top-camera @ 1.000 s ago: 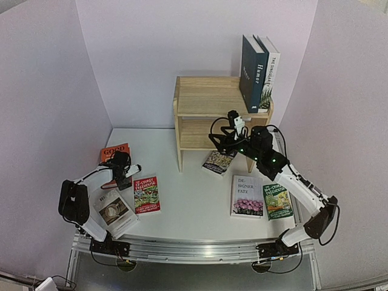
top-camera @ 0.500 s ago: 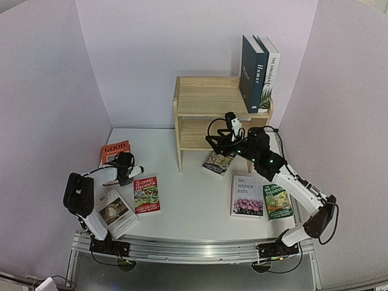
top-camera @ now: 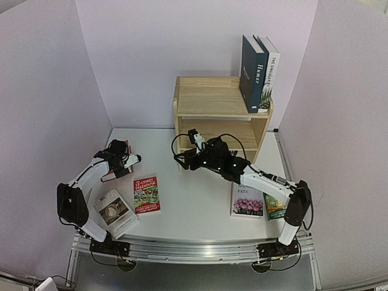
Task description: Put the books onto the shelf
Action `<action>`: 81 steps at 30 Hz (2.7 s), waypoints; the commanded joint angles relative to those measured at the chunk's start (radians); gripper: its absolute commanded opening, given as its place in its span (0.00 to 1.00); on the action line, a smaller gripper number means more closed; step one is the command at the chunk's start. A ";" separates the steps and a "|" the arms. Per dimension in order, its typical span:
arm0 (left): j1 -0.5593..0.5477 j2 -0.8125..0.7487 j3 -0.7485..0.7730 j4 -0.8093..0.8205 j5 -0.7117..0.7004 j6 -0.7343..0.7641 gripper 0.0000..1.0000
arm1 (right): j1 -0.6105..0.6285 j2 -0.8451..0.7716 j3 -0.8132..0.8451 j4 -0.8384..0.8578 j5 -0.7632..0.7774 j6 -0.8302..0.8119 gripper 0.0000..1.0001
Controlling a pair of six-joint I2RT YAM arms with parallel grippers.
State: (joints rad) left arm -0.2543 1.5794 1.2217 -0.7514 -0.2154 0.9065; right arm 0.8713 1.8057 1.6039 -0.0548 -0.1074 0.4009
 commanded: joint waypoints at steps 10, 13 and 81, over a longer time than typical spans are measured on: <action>-0.348 -0.308 -0.116 -0.203 0.128 -0.214 0.00 | 0.029 0.284 0.226 -0.184 -0.123 0.545 0.79; -0.460 -0.364 -0.215 -0.165 0.111 -0.222 0.00 | 0.041 0.329 0.221 -0.184 -0.133 0.634 0.87; -0.318 -0.291 0.411 -0.515 0.691 -0.498 1.00 | 0.085 -0.089 -0.019 -0.171 -0.473 -0.315 0.17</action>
State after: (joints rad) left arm -0.5758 1.2389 1.5255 -1.1304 0.3077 0.3850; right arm 0.9565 1.7976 1.5946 -0.1806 -0.5556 0.2880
